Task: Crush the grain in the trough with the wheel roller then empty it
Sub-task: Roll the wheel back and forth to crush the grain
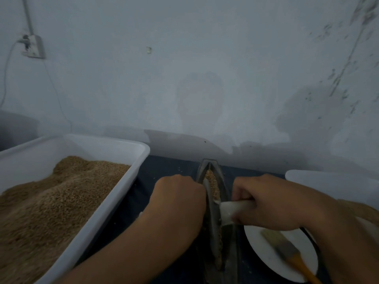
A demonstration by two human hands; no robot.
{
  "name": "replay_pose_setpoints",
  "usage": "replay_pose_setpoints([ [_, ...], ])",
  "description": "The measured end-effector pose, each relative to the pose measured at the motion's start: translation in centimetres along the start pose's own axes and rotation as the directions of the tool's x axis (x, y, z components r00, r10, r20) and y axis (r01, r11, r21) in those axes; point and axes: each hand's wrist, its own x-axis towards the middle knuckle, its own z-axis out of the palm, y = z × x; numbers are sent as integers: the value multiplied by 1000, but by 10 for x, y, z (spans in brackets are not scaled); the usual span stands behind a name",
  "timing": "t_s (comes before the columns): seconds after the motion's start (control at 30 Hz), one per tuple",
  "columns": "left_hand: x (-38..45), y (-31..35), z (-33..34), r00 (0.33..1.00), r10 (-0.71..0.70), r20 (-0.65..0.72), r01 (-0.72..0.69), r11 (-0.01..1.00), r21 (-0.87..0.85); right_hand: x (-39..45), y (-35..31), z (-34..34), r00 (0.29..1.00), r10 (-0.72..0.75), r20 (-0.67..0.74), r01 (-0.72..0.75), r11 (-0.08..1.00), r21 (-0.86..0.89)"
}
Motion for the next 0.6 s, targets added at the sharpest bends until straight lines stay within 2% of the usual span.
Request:
replay_pose_setpoints([
  [0.2,2,0,4,999,-25,-20,25,1000,-6,16,12,7,999,46,15,-47,998,42],
  [0.33,24,-3,21,987,-56,-153,51,998,-36,37,36,24,997,78,-26,-78,996,31],
  [0.43,47,-6,46,957,-90,-275,77,995,-60,58,48,43,967,119,-227,-109,992,58],
  [0.53,58,-15,61,933,-104,-345,56,988,-146,77,51,61,862,98,-497,-147,987,-61],
  [0.6,62,-19,64,924,-104,-369,47,986,-160,80,51,67,822,64,-566,-144,985,-99],
])
